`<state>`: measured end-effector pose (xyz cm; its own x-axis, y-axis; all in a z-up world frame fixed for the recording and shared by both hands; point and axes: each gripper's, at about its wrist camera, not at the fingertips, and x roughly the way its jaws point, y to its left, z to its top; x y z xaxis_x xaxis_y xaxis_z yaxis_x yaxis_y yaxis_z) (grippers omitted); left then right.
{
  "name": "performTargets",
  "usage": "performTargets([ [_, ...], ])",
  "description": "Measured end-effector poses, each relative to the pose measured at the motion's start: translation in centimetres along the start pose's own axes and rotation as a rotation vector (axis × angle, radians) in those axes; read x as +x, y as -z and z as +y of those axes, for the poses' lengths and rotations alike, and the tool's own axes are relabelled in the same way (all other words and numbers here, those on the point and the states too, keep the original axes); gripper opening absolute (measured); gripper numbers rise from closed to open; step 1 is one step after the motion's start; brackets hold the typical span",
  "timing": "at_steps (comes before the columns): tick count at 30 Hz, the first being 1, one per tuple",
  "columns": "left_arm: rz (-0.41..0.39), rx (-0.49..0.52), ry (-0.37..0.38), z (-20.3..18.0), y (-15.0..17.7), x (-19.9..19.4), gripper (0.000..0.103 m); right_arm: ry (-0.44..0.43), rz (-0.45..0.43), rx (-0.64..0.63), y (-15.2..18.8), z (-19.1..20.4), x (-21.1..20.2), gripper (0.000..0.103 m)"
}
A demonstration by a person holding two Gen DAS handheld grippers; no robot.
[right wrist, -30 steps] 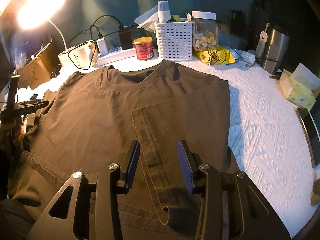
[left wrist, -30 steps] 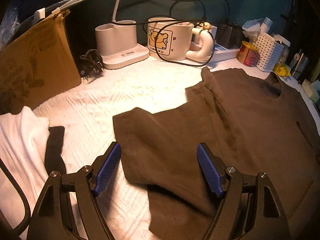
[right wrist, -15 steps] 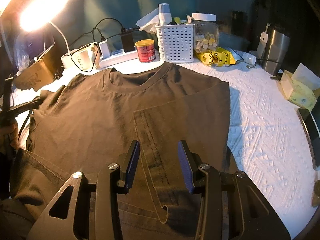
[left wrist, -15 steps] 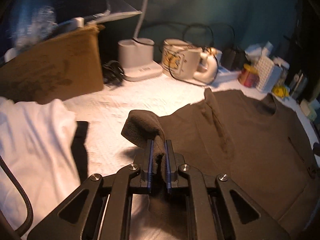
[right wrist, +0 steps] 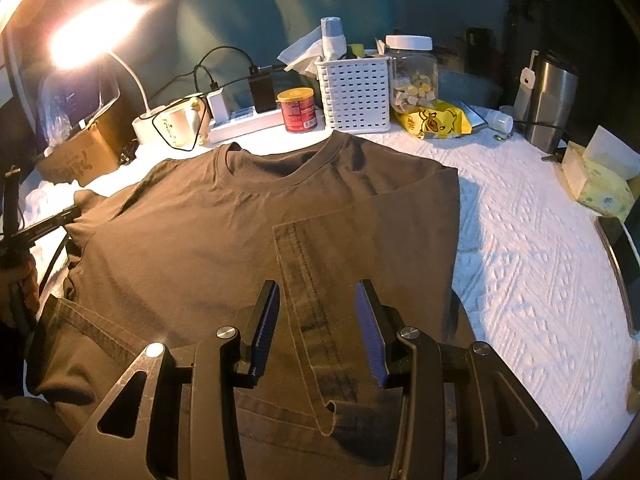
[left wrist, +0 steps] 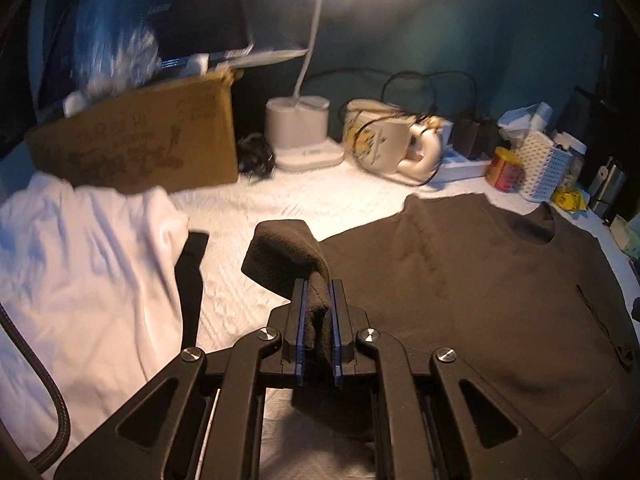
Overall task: Fold small clothes
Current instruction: 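Fold the held sleeve and side inward over the shirt with the left gripper, release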
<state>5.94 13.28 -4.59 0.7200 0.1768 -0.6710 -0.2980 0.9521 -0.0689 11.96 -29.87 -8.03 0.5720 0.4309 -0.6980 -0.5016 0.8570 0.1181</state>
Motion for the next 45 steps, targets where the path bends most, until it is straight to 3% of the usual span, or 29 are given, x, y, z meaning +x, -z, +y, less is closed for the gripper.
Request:
performTargets([
  [6, -0.05, 0.065, 0.04, -3.2, -1.3, -1.7, 0.009, -0.014, -0.015, 0.019, 0.6, -1.0, -0.4, 0.042],
  [12, -0.039, 0.134, 0.105, -7.2, -1.7, -1.4, 0.009, -0.023, -0.026, 0.043, 1.3, -2.5, -0.9, 0.042],
  [21, 0.052, 0.222, 0.189, -12.5, -0.8, 0.8, 0.009, -0.013, -0.042, 0.105, 2.9, -5.6, -1.8, 0.042],
  [28, 0.203, 0.238, 0.279, -15.5, 1.0, 3.8, 0.01, 0.0, -0.045, 0.129, 3.6, -7.1, -2.2, 0.042],
  [32, 0.294, 0.256, 0.334, -16.8, 2.1, 4.6, 0.022, 0.001, -0.049, 0.134, 3.8, -7.3, -2.3, 0.042],
  [34, 0.295, 0.276, 0.349, -17.2, 2.3, 4.0, 0.036, 0.003, -0.049, 0.135, 3.8, -7.2, -2.4, 0.042],
  [36, 0.286, 0.288, 0.379, -17.3, 2.2, 2.9, 0.049, 0.004, -0.049, 0.135, 3.8, -7.2, -2.4, 0.042],
  [41, 0.231, 0.285, 0.392, -15.5, 1.3, 0.4, 0.051, 0.005, -0.046, 0.124, 3.8, -6.6, -2.4, 0.042],
  [45, 0.193, 0.26, 0.344, -12.5, 0.9, 0.1, 0.073, 0.005, -0.041, 0.116, 3.7, -6.0, -2.4, 0.042],
])
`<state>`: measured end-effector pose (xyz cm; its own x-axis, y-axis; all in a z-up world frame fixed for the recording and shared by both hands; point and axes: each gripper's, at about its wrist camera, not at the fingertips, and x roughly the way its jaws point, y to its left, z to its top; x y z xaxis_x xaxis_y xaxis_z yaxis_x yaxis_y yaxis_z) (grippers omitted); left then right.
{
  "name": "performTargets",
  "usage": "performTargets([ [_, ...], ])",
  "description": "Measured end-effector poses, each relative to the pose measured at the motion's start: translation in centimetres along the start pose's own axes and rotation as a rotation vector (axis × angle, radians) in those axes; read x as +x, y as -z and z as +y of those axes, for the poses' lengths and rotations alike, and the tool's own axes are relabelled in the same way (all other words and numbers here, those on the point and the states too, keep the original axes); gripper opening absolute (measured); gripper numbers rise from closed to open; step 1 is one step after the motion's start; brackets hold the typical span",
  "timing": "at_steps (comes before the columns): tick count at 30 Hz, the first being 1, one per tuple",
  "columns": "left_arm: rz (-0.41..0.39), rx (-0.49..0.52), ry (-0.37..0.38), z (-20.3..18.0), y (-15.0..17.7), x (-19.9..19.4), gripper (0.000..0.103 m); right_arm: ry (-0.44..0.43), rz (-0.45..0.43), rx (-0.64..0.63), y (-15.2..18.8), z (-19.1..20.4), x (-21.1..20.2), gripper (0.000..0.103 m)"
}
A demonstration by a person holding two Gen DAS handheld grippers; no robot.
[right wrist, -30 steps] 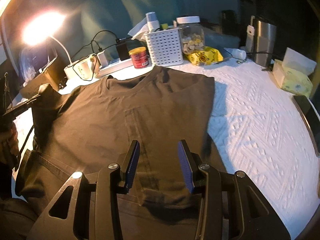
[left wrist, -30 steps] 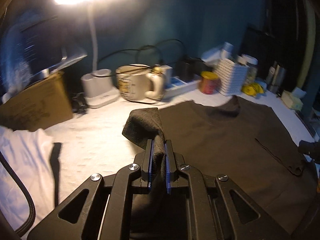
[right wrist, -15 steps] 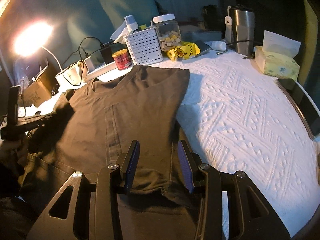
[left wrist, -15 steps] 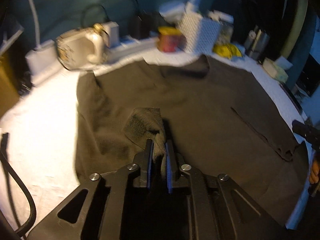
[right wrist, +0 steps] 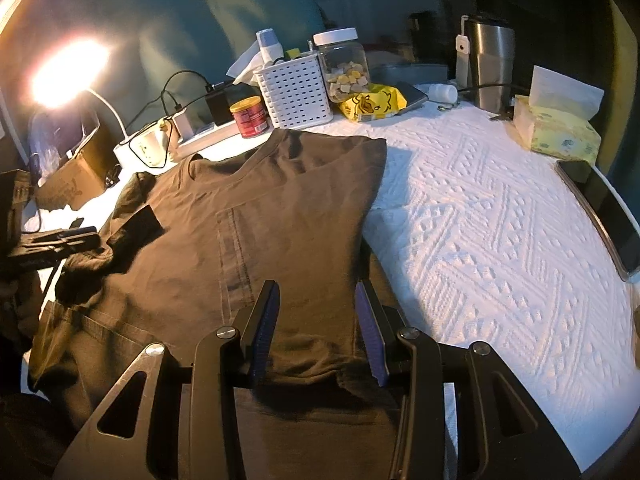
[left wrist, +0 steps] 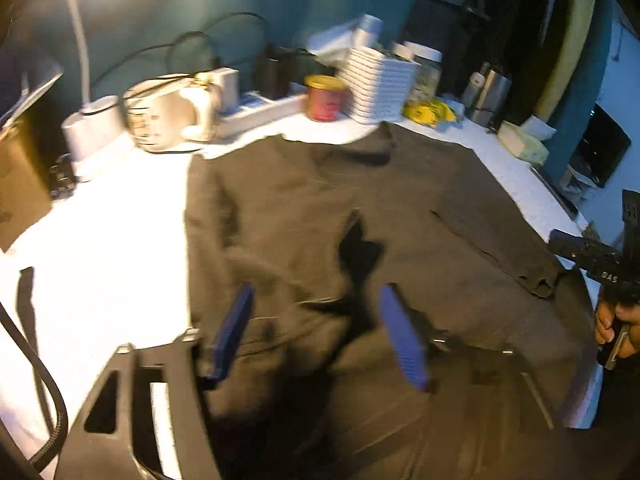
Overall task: Fold small clothes
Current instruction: 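Fold the held sleeve and side inward over the shirt with the left gripper, release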
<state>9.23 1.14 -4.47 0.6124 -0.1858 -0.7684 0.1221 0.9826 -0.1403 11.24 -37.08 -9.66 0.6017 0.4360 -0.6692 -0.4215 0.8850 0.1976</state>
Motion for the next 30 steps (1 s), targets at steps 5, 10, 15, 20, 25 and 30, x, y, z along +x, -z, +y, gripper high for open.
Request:
performTargets([
  [5, 0.056, -0.041, -0.017, 2.2, 1.0, 1.3, 0.073, -0.006, 0.006, -0.017, -0.3, 1.0, 0.3, 0.042],
  [10, 0.08, -0.059, 0.066, 1.9, 2.4, 0.9, 0.073, -0.006, 0.009, -0.029, -0.4, 1.7, 0.3, 0.042],
  [15, 0.111, -0.037, 0.235, -0.8, 3.9, 0.0, 0.073, 0.003, 0.017, -0.03, -0.4, 1.9, 0.3, 0.042],
  [20, 0.153, 0.02, 0.257, -2.6, 4.5, 0.0, 0.073, 0.001, 0.019, -0.042, -0.3, 2.5, 0.1, 0.042],
  [25, 0.081, 0.043, 0.145, -1.6, 3.8, -1.6, 0.073, 0.014, 0.022, -0.041, 0.1, 2.6, -0.3, 0.042],
  [30, 0.112, 0.021, 0.12, -0.2, 4.4, -0.7, 0.073, 0.038, 0.016, -0.026, 0.6, 2.2, -1.0, 0.042],
])
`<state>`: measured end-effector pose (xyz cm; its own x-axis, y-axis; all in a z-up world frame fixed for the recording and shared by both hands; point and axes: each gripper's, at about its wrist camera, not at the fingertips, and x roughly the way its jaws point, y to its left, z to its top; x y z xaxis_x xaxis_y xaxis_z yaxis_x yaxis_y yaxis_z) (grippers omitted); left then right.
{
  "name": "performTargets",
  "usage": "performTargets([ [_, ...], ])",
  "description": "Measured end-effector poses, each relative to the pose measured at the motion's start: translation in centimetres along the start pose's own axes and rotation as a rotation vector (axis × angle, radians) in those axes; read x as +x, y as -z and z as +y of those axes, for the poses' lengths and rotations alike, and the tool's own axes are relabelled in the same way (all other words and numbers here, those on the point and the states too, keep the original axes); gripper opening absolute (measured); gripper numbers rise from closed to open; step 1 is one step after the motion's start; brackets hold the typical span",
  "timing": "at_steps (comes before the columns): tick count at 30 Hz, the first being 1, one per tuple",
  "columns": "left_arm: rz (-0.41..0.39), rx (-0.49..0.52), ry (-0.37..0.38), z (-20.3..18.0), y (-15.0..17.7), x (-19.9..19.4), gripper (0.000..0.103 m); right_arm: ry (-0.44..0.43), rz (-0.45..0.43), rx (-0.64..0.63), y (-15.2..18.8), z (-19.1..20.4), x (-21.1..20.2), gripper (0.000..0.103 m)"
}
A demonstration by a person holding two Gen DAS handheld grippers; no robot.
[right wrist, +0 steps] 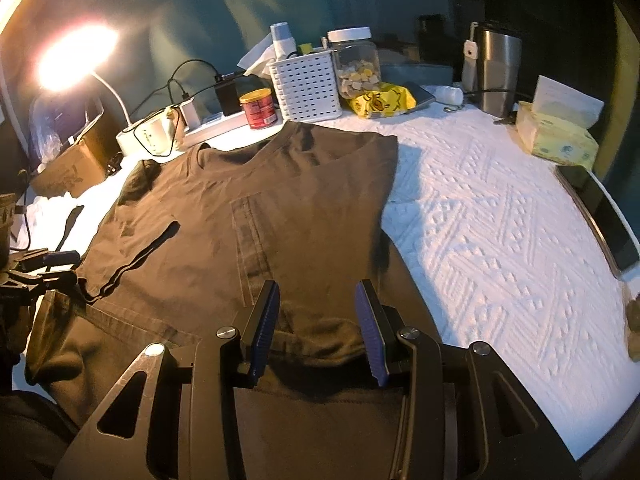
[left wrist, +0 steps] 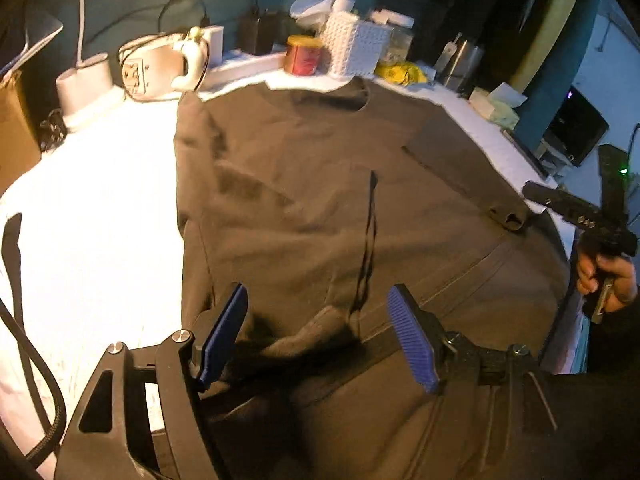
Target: Fold small clothes
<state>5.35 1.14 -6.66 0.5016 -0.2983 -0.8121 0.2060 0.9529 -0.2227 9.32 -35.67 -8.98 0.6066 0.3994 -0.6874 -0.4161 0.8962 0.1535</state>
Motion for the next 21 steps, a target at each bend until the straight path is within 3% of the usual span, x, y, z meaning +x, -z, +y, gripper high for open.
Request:
performTargets([
  [7, -0.038, 0.024, 0.026, -1.8, 1.2, -0.9, 0.073, 0.055, -0.012, 0.009, 1.2, -1.0, -2.3, 0.042],
  [12, -0.116, 0.011, -0.016, -2.0, 1.7, -2.8, 0.073, 0.091, -0.009, 0.019, 2.7, -2.0, -4.0, 0.042],
  [21, -0.147, -0.065, -0.104, -0.5, 4.7, -4.7, 0.073, 0.141, 0.019, 0.025, 5.7, -3.8, -4.9, 0.042],
])
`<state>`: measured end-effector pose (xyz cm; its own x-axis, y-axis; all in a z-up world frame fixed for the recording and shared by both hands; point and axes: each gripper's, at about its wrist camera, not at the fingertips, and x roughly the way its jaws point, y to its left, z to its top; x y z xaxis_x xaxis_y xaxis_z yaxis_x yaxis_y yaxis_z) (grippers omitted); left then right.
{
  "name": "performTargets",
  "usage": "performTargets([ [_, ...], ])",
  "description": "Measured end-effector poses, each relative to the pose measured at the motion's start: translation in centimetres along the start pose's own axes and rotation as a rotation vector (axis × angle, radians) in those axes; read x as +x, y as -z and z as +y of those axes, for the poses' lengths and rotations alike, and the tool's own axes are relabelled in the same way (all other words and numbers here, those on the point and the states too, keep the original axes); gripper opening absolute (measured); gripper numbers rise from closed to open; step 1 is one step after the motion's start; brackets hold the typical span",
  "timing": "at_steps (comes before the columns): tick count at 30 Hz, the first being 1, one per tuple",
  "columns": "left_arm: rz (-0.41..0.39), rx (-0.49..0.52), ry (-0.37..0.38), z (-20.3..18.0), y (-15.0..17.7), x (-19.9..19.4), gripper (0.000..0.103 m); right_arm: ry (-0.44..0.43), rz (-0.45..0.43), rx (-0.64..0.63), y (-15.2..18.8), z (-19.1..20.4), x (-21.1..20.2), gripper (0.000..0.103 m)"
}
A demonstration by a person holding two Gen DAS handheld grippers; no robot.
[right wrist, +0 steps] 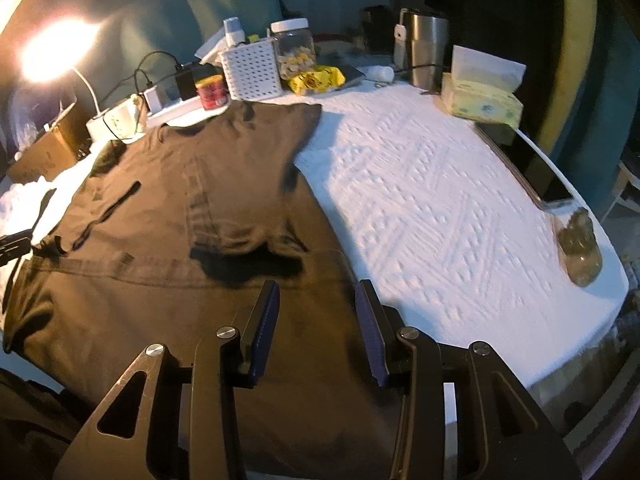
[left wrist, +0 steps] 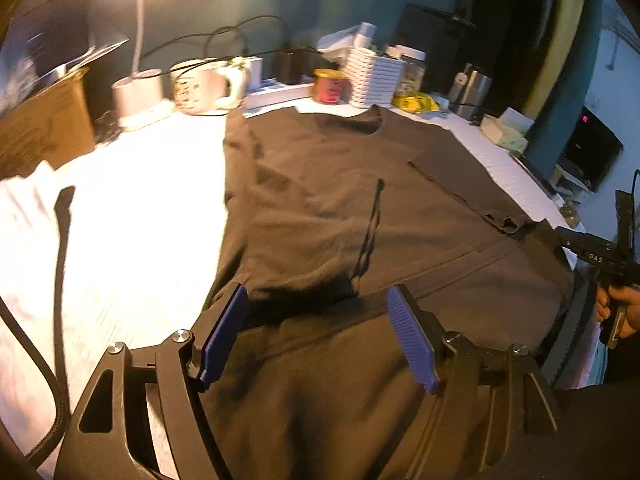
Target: Fold small clothes
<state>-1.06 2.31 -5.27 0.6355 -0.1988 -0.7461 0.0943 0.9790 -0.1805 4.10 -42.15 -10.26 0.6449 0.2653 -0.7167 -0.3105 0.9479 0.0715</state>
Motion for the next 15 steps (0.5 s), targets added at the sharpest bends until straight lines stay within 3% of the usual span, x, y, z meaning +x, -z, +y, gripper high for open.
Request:
performTargets([
  [9, -0.021, -0.09, -0.15, 2.8, 3.0, -1.9, 0.073, 0.008, 0.003, -0.062, 0.0, -0.2, 1.5, 0.042],
  [15, 0.0, -0.101, -0.191, 4.2, 4.5, -1.9, 0.073, -0.001, -0.007, -0.071, 0.2, 0.2, 2.0, 0.042],
])
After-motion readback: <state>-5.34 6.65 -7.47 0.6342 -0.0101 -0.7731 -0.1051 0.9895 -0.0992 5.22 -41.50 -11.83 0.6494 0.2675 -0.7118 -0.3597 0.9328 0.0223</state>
